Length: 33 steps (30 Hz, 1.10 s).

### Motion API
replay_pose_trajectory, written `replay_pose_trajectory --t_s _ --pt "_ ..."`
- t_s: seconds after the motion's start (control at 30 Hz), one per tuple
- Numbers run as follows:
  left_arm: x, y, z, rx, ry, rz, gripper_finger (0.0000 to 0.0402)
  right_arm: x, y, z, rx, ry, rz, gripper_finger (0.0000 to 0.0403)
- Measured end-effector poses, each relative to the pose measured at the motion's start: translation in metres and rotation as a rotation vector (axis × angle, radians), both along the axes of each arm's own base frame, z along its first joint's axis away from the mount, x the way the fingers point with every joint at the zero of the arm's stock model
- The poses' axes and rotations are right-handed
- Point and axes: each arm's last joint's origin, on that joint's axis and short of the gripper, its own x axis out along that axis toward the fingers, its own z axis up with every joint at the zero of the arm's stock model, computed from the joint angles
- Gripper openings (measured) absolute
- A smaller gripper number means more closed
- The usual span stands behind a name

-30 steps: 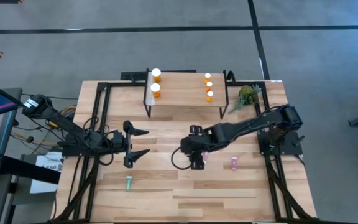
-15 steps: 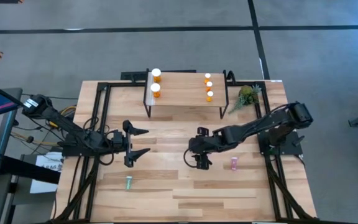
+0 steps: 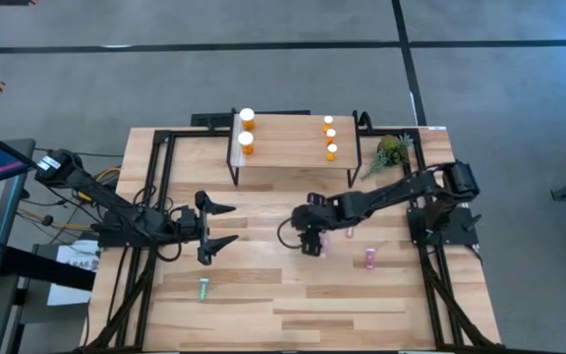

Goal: Pick and place medicine bottles onto shelf by color
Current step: Put the top blue pill bottle on the shelf

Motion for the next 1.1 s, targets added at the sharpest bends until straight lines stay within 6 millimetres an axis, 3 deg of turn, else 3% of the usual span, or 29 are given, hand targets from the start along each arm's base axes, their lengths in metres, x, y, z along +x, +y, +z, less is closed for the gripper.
replay_pose_trajectory --t_s 0.2,0.47,0.8,1.1 --pt "0.0 0.0 0.0 0.0 0.0 0.0 0.0352 0.0 -0.005 0.0 -0.002 0.001 -0.008 0.0249" --pt "0.0 0.0 0.0 -0.001 0.0 0.001 0.0352 -0.001 0.004 0.0 -0.002 0.001 0.018 0.0249" --pt "0.0 0.0 0.0 -0.008 -0.001 0.0 0.0352 0.001 -0.009 0.0 -0.003 0.005 -0.021 0.0247" --pt "0.0 0.0 0.0 -0.007 -0.001 0.0 0.0352 -0.003 -0.011 -0.007 0.004 0.031 -0.029 0.0211"
